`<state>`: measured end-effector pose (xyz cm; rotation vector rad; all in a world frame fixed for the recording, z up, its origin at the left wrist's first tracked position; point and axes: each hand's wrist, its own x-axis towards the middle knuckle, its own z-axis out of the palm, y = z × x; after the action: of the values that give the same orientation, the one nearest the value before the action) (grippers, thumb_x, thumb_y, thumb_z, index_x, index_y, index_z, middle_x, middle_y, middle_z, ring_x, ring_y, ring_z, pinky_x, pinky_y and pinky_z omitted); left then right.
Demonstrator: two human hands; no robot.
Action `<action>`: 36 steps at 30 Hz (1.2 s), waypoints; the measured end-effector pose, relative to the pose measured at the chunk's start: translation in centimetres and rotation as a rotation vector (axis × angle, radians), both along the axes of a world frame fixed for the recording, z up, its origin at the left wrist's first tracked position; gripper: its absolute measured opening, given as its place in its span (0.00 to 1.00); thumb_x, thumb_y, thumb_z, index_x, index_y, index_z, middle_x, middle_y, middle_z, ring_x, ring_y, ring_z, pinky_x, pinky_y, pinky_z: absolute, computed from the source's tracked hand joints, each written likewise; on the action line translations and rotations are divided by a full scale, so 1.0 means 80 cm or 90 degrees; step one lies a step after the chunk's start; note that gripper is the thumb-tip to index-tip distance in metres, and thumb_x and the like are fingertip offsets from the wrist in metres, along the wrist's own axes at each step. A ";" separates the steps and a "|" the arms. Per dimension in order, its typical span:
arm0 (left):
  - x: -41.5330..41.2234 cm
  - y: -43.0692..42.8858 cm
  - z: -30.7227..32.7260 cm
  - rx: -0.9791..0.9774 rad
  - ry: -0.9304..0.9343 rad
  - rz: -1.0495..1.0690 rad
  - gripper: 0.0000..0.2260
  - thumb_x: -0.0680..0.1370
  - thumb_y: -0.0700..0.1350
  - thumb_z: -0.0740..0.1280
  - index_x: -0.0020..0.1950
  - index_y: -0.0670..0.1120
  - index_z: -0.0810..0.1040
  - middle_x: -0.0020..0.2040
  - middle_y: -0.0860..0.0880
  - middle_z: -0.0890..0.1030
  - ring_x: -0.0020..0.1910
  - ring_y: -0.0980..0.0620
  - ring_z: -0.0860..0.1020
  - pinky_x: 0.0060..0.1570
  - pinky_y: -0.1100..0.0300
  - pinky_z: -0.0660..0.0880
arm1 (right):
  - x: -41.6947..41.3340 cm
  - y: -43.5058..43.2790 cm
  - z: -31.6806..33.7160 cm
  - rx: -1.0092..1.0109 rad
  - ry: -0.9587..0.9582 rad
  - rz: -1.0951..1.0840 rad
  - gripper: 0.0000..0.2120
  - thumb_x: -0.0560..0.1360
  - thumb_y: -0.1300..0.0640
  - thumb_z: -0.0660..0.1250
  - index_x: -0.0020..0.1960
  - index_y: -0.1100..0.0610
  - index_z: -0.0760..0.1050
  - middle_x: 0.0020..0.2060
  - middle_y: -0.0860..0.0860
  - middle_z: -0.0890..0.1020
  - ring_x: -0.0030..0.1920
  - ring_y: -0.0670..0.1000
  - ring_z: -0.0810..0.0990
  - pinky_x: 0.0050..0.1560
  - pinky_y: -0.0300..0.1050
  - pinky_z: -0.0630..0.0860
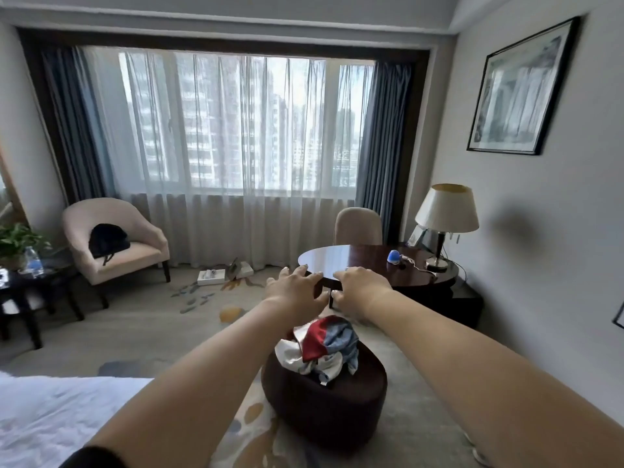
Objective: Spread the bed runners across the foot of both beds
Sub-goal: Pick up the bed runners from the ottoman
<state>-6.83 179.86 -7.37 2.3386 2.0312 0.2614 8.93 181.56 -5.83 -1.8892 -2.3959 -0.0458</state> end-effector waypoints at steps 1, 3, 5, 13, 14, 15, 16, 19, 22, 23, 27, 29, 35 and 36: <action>-0.009 0.028 -0.003 -0.002 -0.004 0.003 0.29 0.80 0.67 0.55 0.80 0.61 0.59 0.83 0.51 0.56 0.81 0.41 0.54 0.74 0.37 0.59 | -0.007 0.027 -0.006 -0.001 -0.003 -0.001 0.23 0.79 0.43 0.59 0.71 0.49 0.70 0.67 0.53 0.76 0.67 0.58 0.74 0.64 0.55 0.73; -0.029 0.088 -0.013 -0.005 -0.001 0.006 0.29 0.80 0.67 0.55 0.80 0.62 0.59 0.83 0.52 0.56 0.80 0.41 0.55 0.73 0.38 0.60 | -0.023 0.081 -0.020 -0.004 -0.013 -0.005 0.23 0.79 0.43 0.59 0.71 0.49 0.70 0.67 0.52 0.76 0.67 0.58 0.74 0.64 0.54 0.73; -0.048 0.149 -0.025 -0.001 0.005 0.002 0.29 0.80 0.67 0.54 0.80 0.62 0.59 0.83 0.52 0.56 0.80 0.41 0.55 0.72 0.38 0.61 | -0.039 0.135 -0.034 -0.012 -0.004 -0.020 0.22 0.78 0.42 0.59 0.69 0.48 0.72 0.66 0.52 0.77 0.66 0.57 0.75 0.63 0.55 0.74; -0.088 0.367 -0.054 -0.015 0.020 -0.076 0.27 0.80 0.66 0.53 0.79 0.62 0.59 0.82 0.53 0.58 0.80 0.43 0.57 0.70 0.38 0.64 | -0.076 0.336 -0.066 -0.070 0.069 -0.094 0.21 0.75 0.42 0.59 0.66 0.45 0.75 0.63 0.50 0.79 0.64 0.56 0.76 0.62 0.55 0.75; -0.088 0.393 -0.056 -0.017 0.016 -0.083 0.27 0.81 0.66 0.53 0.79 0.62 0.59 0.82 0.53 0.58 0.80 0.43 0.56 0.71 0.38 0.63 | -0.078 0.361 -0.072 -0.073 0.074 -0.095 0.22 0.75 0.43 0.59 0.67 0.45 0.74 0.63 0.50 0.79 0.64 0.56 0.76 0.62 0.55 0.75; -0.086 0.421 -0.062 -0.025 0.016 -0.091 0.26 0.81 0.65 0.53 0.79 0.62 0.59 0.82 0.53 0.58 0.80 0.43 0.56 0.71 0.38 0.63 | -0.079 0.388 -0.081 -0.082 0.073 -0.096 0.23 0.74 0.43 0.59 0.67 0.45 0.74 0.64 0.50 0.78 0.64 0.57 0.76 0.62 0.55 0.75; -0.082 0.442 -0.067 -0.030 0.019 -0.095 0.26 0.81 0.64 0.53 0.79 0.62 0.59 0.82 0.52 0.57 0.80 0.43 0.55 0.71 0.38 0.62 | -0.079 0.407 -0.088 -0.088 0.066 -0.093 0.24 0.74 0.43 0.58 0.68 0.46 0.73 0.64 0.51 0.78 0.65 0.57 0.76 0.62 0.55 0.75; -0.067 0.513 -0.098 -0.056 0.031 -0.112 0.26 0.80 0.65 0.54 0.78 0.63 0.61 0.81 0.52 0.59 0.80 0.42 0.56 0.70 0.38 0.63 | -0.073 0.475 -0.115 -0.100 0.063 -0.087 0.23 0.77 0.43 0.58 0.70 0.45 0.71 0.67 0.51 0.76 0.67 0.56 0.75 0.64 0.55 0.74; -0.047 0.592 -0.137 -0.081 0.041 -0.129 0.25 0.79 0.66 0.52 0.76 0.63 0.64 0.79 0.52 0.64 0.78 0.43 0.60 0.67 0.38 0.65 | -0.057 0.553 -0.145 -0.107 0.059 -0.081 0.21 0.79 0.46 0.58 0.71 0.43 0.70 0.66 0.51 0.76 0.66 0.57 0.75 0.64 0.55 0.74; -0.040 0.618 -0.148 -0.086 0.039 -0.132 0.25 0.79 0.66 0.52 0.76 0.64 0.64 0.78 0.53 0.65 0.77 0.43 0.61 0.67 0.38 0.66 | -0.050 0.579 -0.154 -0.110 0.055 -0.079 0.20 0.78 0.46 0.58 0.70 0.43 0.71 0.66 0.51 0.77 0.66 0.57 0.75 0.64 0.55 0.74; -0.018 0.711 -0.189 -0.108 0.031 -0.127 0.26 0.80 0.66 0.53 0.78 0.64 0.62 0.80 0.54 0.63 0.78 0.45 0.61 0.69 0.39 0.65 | -0.023 0.686 -0.188 -0.130 0.072 -0.085 0.20 0.75 0.47 0.60 0.66 0.44 0.74 0.64 0.50 0.78 0.65 0.58 0.76 0.64 0.56 0.74; -0.008 0.755 -0.211 -0.129 0.036 -0.120 0.26 0.81 0.66 0.54 0.78 0.63 0.62 0.80 0.53 0.62 0.78 0.45 0.61 0.70 0.40 0.65 | -0.012 0.733 -0.210 -0.155 0.079 -0.085 0.21 0.76 0.48 0.59 0.68 0.46 0.73 0.66 0.51 0.76 0.66 0.58 0.74 0.66 0.57 0.73; 0.003 0.855 -0.304 -0.230 0.032 -0.081 0.26 0.79 0.64 0.56 0.78 0.62 0.63 0.80 0.52 0.62 0.78 0.45 0.62 0.71 0.40 0.64 | 0.012 0.841 -0.285 -0.195 0.046 -0.057 0.24 0.78 0.48 0.61 0.73 0.48 0.68 0.71 0.53 0.71 0.68 0.61 0.72 0.66 0.56 0.71; 0.001 0.862 -0.324 -0.248 0.030 -0.080 0.26 0.79 0.64 0.56 0.78 0.62 0.63 0.80 0.52 0.62 0.77 0.45 0.63 0.71 0.40 0.65 | 0.016 0.853 -0.300 -0.214 0.044 -0.058 0.24 0.78 0.47 0.61 0.73 0.48 0.68 0.71 0.53 0.70 0.69 0.61 0.71 0.67 0.56 0.71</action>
<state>-6.72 248.85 -33.27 2.2272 1.7495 -0.1805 10.18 249.77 -29.87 -2.0927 -2.3911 0.4351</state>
